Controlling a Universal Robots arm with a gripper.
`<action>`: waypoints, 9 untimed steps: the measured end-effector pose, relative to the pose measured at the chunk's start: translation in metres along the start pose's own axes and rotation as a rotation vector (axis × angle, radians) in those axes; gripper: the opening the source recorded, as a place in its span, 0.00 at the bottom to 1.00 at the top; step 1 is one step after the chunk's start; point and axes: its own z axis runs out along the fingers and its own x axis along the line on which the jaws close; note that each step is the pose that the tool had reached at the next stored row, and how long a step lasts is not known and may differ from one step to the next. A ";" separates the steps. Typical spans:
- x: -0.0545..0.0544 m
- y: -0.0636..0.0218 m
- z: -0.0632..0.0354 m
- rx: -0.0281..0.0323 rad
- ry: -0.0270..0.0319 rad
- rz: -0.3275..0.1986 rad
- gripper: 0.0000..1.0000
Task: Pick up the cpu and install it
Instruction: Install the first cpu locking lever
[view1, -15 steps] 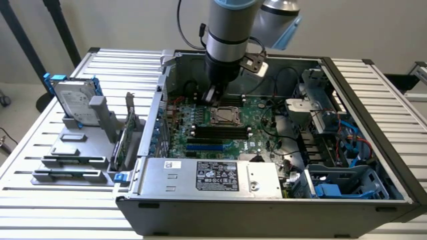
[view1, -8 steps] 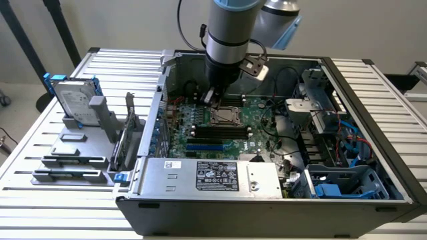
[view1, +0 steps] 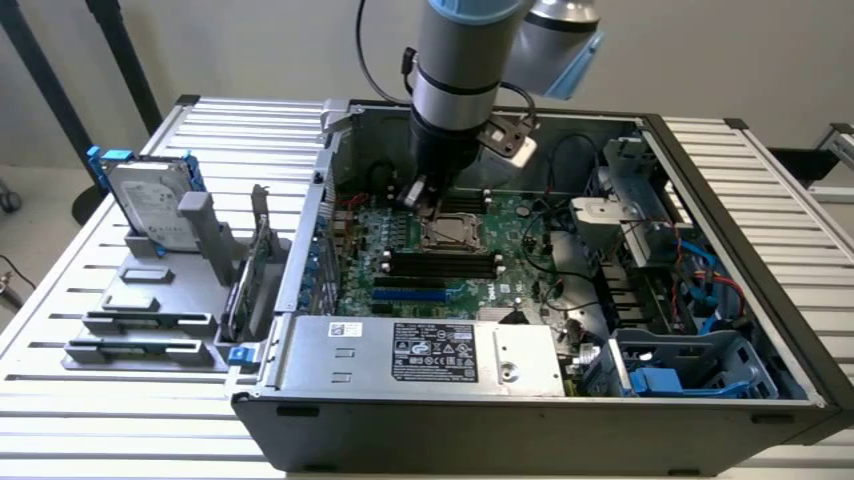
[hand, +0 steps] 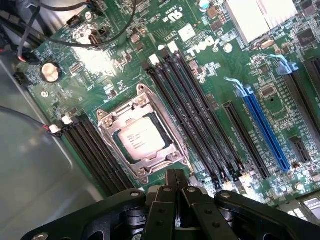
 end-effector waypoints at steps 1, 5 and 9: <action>0.000 0.0003 -0.0001 0.0031 -0.0032 0.007 0.11; -0.002 0.0014 -0.0007 0.0094 -0.0155 0.031 0.11; -0.005 0.0033 -0.0013 0.0043 -0.0178 0.047 0.11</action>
